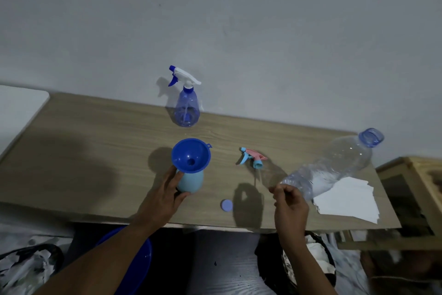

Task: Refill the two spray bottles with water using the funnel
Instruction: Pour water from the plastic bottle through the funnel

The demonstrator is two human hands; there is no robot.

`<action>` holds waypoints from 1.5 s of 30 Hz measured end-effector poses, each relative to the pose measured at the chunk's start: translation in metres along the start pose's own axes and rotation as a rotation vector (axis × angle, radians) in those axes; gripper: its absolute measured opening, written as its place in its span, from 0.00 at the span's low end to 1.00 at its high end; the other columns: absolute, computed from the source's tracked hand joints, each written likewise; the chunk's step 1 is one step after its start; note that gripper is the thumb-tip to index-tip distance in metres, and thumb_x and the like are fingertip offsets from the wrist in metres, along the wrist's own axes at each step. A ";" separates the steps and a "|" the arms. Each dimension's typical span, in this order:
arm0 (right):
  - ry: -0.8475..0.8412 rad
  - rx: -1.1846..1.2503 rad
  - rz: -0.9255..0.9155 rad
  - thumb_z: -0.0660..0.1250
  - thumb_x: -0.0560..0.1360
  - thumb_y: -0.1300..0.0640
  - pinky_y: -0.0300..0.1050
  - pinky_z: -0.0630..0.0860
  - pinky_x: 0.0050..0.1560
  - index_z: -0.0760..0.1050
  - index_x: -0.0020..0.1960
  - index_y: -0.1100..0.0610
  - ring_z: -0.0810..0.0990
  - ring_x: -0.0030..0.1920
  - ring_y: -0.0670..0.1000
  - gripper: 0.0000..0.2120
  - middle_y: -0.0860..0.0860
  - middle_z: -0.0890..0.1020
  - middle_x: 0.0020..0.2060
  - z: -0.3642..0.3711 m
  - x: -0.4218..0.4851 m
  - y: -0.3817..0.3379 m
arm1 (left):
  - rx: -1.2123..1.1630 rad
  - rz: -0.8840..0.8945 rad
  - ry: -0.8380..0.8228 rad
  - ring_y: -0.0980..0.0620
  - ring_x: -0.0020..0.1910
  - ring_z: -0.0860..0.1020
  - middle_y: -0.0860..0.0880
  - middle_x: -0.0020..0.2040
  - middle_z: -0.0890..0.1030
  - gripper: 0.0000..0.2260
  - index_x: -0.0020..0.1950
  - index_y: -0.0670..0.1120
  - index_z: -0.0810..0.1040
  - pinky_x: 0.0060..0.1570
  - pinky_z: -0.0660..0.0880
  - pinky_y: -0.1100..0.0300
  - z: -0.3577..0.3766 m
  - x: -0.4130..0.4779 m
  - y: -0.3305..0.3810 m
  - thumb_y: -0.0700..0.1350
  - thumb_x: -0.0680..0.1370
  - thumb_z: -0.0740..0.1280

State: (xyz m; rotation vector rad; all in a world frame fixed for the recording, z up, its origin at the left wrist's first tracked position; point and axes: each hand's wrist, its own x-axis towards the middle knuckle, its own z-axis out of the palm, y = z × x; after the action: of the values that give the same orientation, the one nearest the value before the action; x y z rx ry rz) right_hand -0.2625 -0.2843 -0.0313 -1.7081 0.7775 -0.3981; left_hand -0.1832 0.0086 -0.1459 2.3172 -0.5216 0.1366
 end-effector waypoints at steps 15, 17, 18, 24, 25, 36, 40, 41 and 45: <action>0.105 -0.025 -0.241 0.83 0.64 0.53 0.46 0.71 0.65 0.61 0.74 0.47 0.73 0.67 0.47 0.46 0.44 0.72 0.66 -0.068 0.053 -0.033 | -0.049 -0.030 -0.041 0.48 0.71 0.70 0.50 0.77 0.65 0.34 0.76 0.66 0.52 0.63 0.75 0.51 0.011 0.003 0.048 0.54 0.76 0.69; 0.123 -0.027 -0.239 0.82 0.66 0.53 0.53 0.73 0.68 0.64 0.71 0.49 0.74 0.66 0.49 0.40 0.44 0.74 0.64 -0.065 0.057 -0.039 | -0.032 -0.017 -0.050 0.50 0.73 0.67 0.51 0.78 0.62 0.37 0.76 0.70 0.47 0.66 0.73 0.49 0.009 0.001 0.048 0.54 0.77 0.68; 0.139 -0.029 -0.240 0.81 0.67 0.53 0.56 0.74 0.68 0.66 0.69 0.50 0.74 0.65 0.50 0.37 0.45 0.75 0.63 -0.064 0.059 -0.040 | -0.023 -0.019 -0.052 0.50 0.74 0.66 0.52 0.79 0.60 0.37 0.76 0.70 0.45 0.67 0.73 0.49 0.008 -0.001 0.049 0.56 0.77 0.66; 0.081 -0.062 -0.343 0.80 0.68 0.54 0.56 0.76 0.64 0.66 0.65 0.50 0.76 0.61 0.51 0.32 0.47 0.75 0.60 -0.064 0.051 -0.054 | 0.092 0.001 -0.030 0.49 0.75 0.65 0.53 0.80 0.56 0.34 0.79 0.62 0.46 0.65 0.75 0.52 -0.002 -0.008 0.059 0.71 0.76 0.50; 0.062 -0.062 -0.375 0.80 0.68 0.55 0.53 0.76 0.64 0.66 0.65 0.49 0.76 0.61 0.51 0.32 0.47 0.75 0.60 -0.065 0.048 -0.060 | 0.101 0.004 -0.021 0.49 0.75 0.65 0.53 0.80 0.57 0.34 0.80 0.60 0.48 0.65 0.74 0.52 -0.007 -0.009 0.060 0.71 0.77 0.52; -0.425 -0.359 -0.762 0.79 0.60 0.45 0.40 0.77 0.44 0.65 0.65 0.43 0.80 0.46 0.48 0.37 0.45 0.77 0.46 -0.059 0.029 -0.129 | -0.118 -0.105 0.081 0.60 0.63 0.73 0.58 0.65 0.73 0.37 0.71 0.50 0.69 0.62 0.70 0.60 -0.076 0.034 0.117 0.64 0.67 0.75; -0.609 -0.601 -0.753 0.78 0.62 0.47 0.37 0.75 0.40 0.64 0.64 0.42 0.79 0.42 0.50 0.36 0.46 0.75 0.43 -0.055 0.025 -0.141 | -0.070 -0.116 0.021 0.60 0.58 0.75 0.63 0.60 0.75 0.37 0.68 0.55 0.71 0.62 0.72 0.53 -0.083 0.048 0.125 0.69 0.64 0.74; -0.647 -0.675 -0.746 0.77 0.61 0.47 0.38 0.76 0.41 0.63 0.65 0.42 0.78 0.42 0.50 0.37 0.44 0.74 0.44 -0.055 0.024 -0.143 | -0.069 -0.112 0.015 0.60 0.57 0.76 0.63 0.58 0.76 0.35 0.67 0.55 0.72 0.62 0.73 0.51 -0.084 0.050 0.125 0.68 0.64 0.75; -0.714 -0.980 -0.759 0.73 0.59 0.42 0.51 0.79 0.51 0.56 0.72 0.43 0.78 0.51 0.50 0.46 0.42 0.76 0.55 -0.053 0.022 -0.148 | -0.082 -0.092 0.014 0.60 0.52 0.78 0.61 0.56 0.79 0.33 0.65 0.59 0.74 0.58 0.76 0.48 -0.084 0.052 0.124 0.67 0.63 0.75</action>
State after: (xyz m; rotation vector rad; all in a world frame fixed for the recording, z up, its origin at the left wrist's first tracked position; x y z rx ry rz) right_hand -0.2376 -0.3197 0.1214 -2.8051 -0.3285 0.1708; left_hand -0.1815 -0.0299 0.0084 2.2543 -0.4055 0.0856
